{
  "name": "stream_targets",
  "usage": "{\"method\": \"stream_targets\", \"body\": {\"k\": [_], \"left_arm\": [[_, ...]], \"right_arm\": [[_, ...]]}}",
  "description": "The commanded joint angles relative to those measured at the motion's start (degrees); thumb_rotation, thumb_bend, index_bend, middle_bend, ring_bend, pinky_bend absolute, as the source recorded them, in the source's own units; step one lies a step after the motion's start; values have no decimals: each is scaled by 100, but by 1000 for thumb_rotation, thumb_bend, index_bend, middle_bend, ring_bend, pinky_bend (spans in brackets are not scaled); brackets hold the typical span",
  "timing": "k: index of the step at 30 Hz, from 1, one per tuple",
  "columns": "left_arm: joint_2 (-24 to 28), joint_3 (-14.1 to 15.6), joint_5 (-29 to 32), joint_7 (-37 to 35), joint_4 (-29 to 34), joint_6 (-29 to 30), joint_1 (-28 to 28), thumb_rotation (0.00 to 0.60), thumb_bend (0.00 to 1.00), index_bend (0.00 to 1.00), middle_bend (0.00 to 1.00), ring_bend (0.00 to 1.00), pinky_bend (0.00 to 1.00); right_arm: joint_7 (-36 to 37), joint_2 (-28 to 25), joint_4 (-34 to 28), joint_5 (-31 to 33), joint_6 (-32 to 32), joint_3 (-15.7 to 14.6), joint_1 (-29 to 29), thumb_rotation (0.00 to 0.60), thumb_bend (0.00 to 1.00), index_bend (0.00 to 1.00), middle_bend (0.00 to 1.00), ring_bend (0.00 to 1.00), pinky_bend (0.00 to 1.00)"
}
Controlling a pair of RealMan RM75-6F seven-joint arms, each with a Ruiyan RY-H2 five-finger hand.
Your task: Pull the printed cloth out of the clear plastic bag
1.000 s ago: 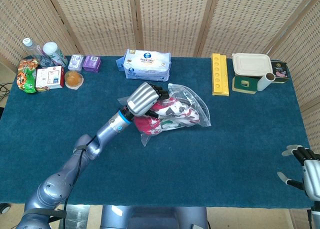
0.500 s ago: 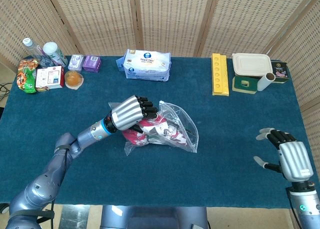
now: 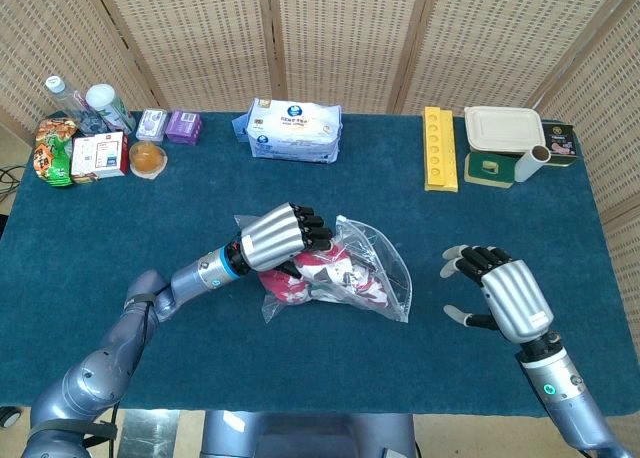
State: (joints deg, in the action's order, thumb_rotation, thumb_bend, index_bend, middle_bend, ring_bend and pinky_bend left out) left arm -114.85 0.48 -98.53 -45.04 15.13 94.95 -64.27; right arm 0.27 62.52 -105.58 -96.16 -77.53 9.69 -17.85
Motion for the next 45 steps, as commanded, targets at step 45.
{"method": "stream_targets", "body": {"k": [45], "left_arm": [[-727,-180,359,-74,-200,-495,-466,600,324,932,673,673,703]], "right_arm": [[-917,10,-615,1009,1323,197,-1170,600,81,437,348,381,394]]}}
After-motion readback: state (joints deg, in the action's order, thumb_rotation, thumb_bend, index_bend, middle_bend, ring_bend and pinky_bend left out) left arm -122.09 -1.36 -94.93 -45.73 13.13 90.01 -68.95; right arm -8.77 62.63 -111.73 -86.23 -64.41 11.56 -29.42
